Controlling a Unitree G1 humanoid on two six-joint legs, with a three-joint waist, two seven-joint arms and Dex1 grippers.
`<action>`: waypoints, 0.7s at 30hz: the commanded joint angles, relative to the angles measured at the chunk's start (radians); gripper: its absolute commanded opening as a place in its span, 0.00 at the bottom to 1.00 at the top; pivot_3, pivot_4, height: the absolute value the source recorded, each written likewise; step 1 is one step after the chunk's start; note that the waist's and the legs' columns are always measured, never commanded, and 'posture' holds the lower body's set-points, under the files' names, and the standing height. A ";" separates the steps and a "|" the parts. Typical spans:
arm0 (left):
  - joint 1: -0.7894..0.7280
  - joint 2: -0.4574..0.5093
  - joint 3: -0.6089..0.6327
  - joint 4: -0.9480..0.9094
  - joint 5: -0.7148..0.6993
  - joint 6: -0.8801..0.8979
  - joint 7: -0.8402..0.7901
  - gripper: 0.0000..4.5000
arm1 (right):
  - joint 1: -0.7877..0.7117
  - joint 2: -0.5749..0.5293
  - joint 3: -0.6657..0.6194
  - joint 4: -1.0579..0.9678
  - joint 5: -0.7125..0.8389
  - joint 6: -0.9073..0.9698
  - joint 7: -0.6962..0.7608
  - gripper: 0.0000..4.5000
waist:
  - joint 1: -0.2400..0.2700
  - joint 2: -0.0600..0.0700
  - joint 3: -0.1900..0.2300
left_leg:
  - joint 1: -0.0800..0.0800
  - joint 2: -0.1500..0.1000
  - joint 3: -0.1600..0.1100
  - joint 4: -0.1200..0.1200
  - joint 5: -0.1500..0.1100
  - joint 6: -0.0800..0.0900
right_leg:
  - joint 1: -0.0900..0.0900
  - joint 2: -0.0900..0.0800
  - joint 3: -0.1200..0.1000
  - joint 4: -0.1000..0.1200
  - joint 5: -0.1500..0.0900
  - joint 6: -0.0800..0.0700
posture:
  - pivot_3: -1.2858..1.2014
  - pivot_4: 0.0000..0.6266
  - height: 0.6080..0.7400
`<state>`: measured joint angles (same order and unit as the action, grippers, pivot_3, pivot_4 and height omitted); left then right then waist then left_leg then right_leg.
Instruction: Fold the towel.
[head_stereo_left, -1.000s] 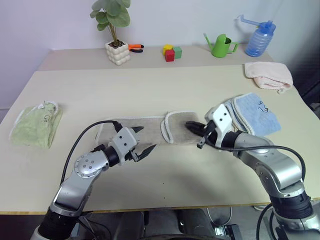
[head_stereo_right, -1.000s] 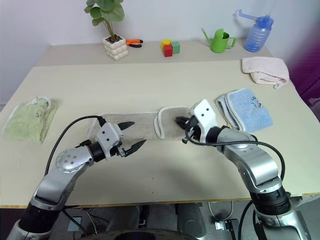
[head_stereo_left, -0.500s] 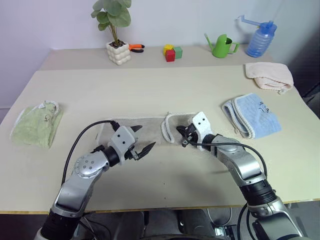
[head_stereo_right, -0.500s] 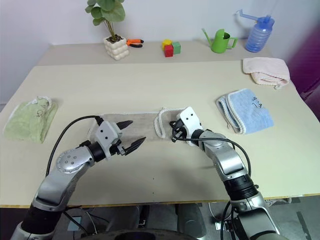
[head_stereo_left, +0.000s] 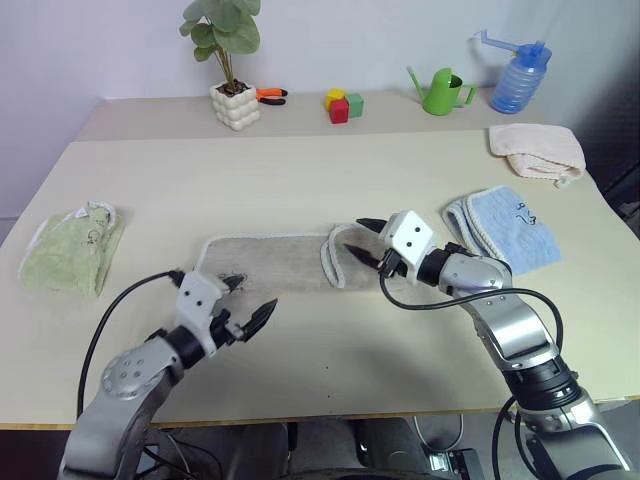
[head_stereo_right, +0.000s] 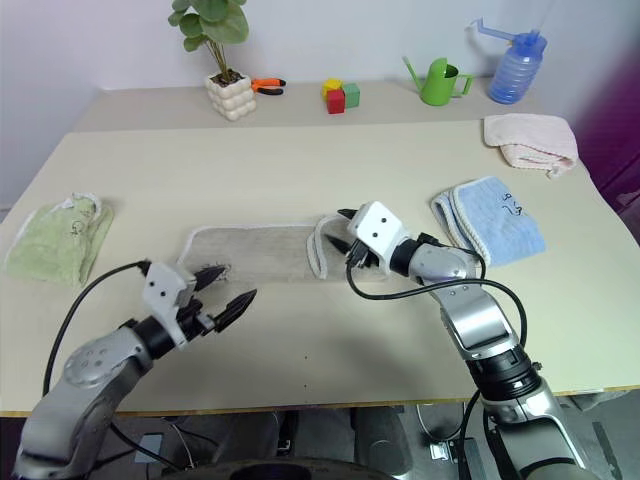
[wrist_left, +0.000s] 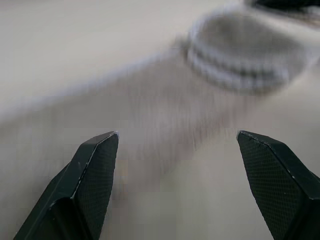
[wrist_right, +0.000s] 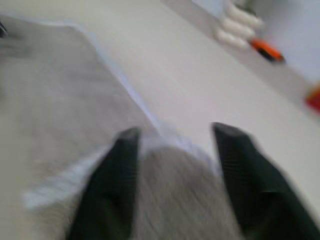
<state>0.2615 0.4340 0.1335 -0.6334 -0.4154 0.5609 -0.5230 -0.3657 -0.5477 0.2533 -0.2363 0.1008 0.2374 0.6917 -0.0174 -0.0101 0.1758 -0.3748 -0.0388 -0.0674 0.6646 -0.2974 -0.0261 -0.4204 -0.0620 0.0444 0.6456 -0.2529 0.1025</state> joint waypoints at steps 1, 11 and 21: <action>0.025 -0.049 0.108 -0.078 -0.196 0.125 0.064 1.00 | -0.024 -0.010 0.042 -0.040 -0.037 -0.049 0.055 0.96 | 0.004 -0.001 0.000 | 0.000 0.000 0.000 0.000 0.000 0.000 | 0.001 0.000 -0.001 0.000 0.000 0.000 | 0.52 0.24 0.90; 0.000 -0.236 0.304 -0.062 -0.550 0.332 0.482 1.00 | -0.034 0.004 0.079 0.049 -0.122 -0.163 0.084 0.99 | 0.005 -0.001 0.000 | 0.000 0.000 -0.001 0.001 0.000 0.000 | 0.001 -0.001 -0.001 0.000 0.000 0.000 | 0.52 0.24 0.90; -0.125 -0.286 0.330 0.077 -0.800 0.375 0.800 1.00 | -0.036 0.058 0.085 0.090 -0.163 -0.208 0.065 0.99 | 0.008 -0.001 0.000 | 0.002 -0.001 -0.002 0.001 0.001 -0.001 | 0.003 -0.001 -0.001 0.000 0.000 0.000 | 0.52 0.24 0.90</action>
<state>0.1461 0.1538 0.4587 -0.5928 -1.1758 0.9434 0.2293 -0.3943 -0.4994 0.3417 -0.1292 -0.0573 0.0503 0.7645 -0.0091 -0.0114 0.1755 -0.3731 -0.0403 -0.0694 0.6655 -0.2968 -0.0274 -0.4171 -0.0627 0.0435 0.6451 -0.2528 0.1023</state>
